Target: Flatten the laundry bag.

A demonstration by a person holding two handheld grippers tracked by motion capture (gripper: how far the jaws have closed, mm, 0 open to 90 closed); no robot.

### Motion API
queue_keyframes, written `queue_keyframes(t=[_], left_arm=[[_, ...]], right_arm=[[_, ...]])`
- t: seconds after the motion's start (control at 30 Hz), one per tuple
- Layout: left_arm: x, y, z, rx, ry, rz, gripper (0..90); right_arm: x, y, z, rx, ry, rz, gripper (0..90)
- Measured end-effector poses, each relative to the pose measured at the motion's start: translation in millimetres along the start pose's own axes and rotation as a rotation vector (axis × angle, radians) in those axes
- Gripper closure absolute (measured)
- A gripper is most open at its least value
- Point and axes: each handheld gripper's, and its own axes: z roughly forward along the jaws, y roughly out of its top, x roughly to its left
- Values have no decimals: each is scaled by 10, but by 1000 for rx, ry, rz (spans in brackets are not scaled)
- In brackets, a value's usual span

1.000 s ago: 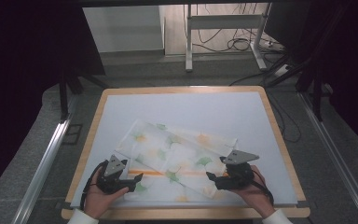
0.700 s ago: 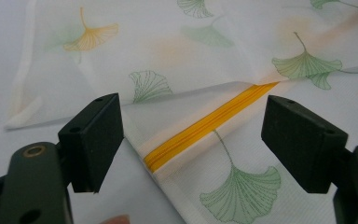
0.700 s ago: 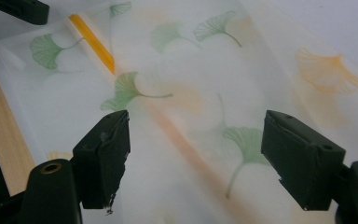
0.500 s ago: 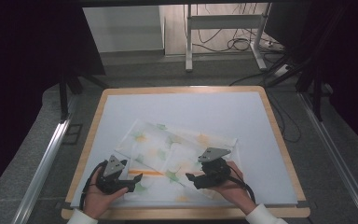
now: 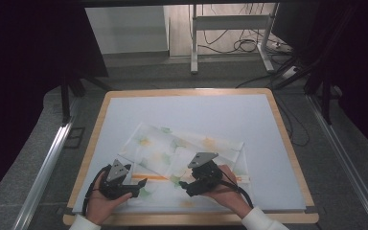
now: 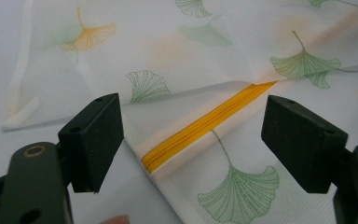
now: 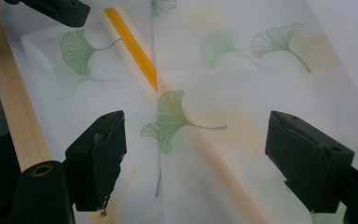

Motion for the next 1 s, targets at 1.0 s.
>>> queue_keyframes(t=[1.0], left_arm=[[-1, -1, -3, 3, -4, 10, 209]], right_arm=[[71, -89, 379, 223, -26, -41, 408]])
